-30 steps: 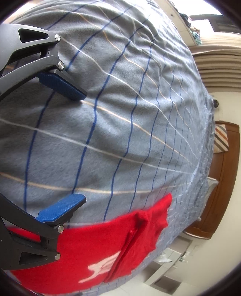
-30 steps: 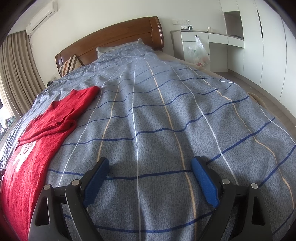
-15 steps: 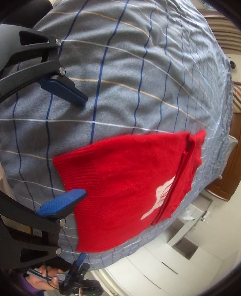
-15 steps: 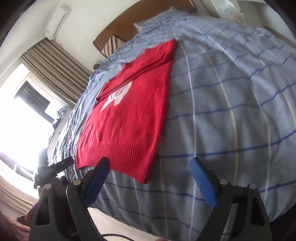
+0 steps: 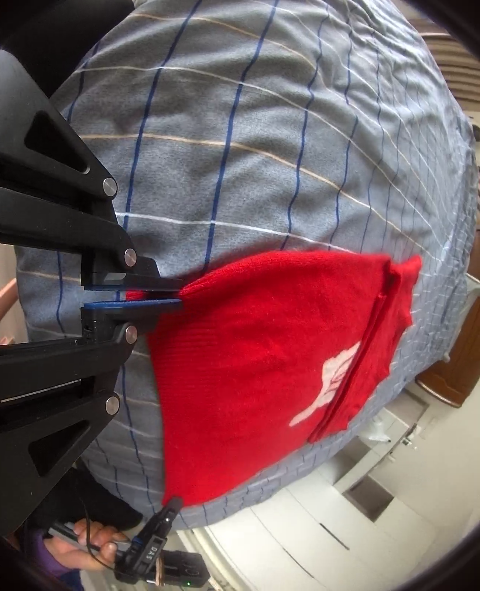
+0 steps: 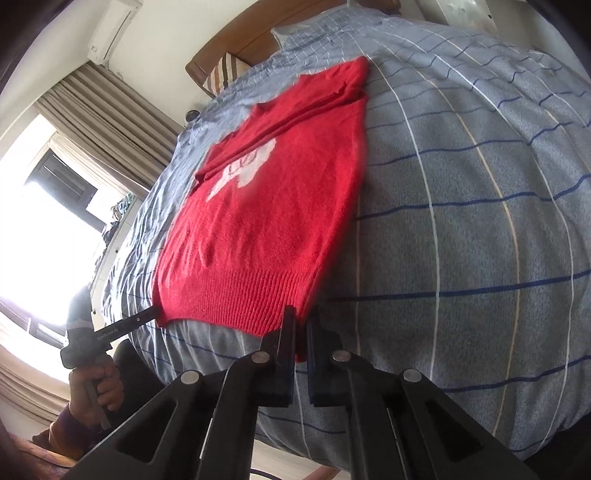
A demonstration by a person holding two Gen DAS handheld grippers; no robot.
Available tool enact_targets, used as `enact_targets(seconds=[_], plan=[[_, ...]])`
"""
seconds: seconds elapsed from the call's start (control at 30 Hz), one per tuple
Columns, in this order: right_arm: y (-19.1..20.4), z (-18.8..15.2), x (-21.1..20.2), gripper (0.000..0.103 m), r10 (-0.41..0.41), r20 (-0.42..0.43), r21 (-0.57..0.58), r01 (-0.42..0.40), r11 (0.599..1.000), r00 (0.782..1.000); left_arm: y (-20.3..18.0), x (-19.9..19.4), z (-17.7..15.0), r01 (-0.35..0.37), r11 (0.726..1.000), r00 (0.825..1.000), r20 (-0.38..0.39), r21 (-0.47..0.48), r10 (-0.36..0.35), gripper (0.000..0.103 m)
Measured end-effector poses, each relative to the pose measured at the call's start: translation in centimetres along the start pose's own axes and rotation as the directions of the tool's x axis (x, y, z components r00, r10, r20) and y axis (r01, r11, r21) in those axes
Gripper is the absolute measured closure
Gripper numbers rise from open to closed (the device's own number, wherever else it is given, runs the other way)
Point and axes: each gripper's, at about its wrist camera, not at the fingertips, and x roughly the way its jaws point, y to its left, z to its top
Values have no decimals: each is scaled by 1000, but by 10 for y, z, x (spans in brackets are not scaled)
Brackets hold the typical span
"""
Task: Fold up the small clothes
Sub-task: 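Lift the hem with both tools and fold it onto the collar, release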
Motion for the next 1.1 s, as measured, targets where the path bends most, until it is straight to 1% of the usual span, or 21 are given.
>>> enact_targets(seconds=[0.1,0.17,0.23,0.3,0.4,0.47,0.53,0.63,0.73,0.83,0.87,0.9,0.93,0.97,1.0,1.03,1.1], plan=[[5,8,-15,98,41,44,8,-41,999,998,0,-17,8,74,997,997,38,-36,-73,102],[7,17,-19,98,63,71,13,-64,998,995,0,-24,22,134,989,989,74,-67,-129,102],[8,29,-20,98,85,102,20,-87,996,991,-2,-29,43,174,982,979,119,-79,-164,102],[9,50,-17,98,83,136,18,-86,996,987,-3,-25,72,190,978,971,162,-83,-175,102],[8,93,-8,98,74,194,0,-76,997,978,-4,-7,123,164,983,965,222,-80,-142,102],[6,126,2,98,65,227,-9,-65,998,972,-2,14,160,159,982,962,239,-105,-130,102],[2,163,16,98,52,245,-7,-52,999,968,-2,36,198,131,985,963,250,-110,-100,102],[-2,224,49,98,14,249,-23,-9,1000,968,-1,71,253,77,990,965,257,-119,-44,102],[-8,283,87,98,-28,258,-17,33,999,966,0,108,304,6,991,966,258,-132,28,102],[-20,327,126,97,-55,265,14,53,998,963,8,145,341,-43,988,969,233,-150,77,98],[-24,336,138,96,-53,258,33,46,998,965,13,157,349,-72,983,972,208,-171,107,94],[-29,342,149,93,-63,247,57,50,997,967,20,165,353,-100,976,975,178,-192,135,76],[-32,344,156,84,-85,239,74,69,995,967,27,170,354,-115,971,977,155,-210,149,54],[-34,344,159,75,-105,236,79,89,993,966,31,169,351,-124,967,975,154,-222,160,48],[-35,342,158,73,-113,235,75,98,992,965,33,162,346,-128,967,971,171,-222,168,41],[-35,340,155,72,-111,233,60,100,993,966,36,154,339,-129,970,968,188,-207,169,36],[-29,329,143,72,-95,228,4,97,995,969,31,139,324,-144,977,963,203,-160,175,30]])
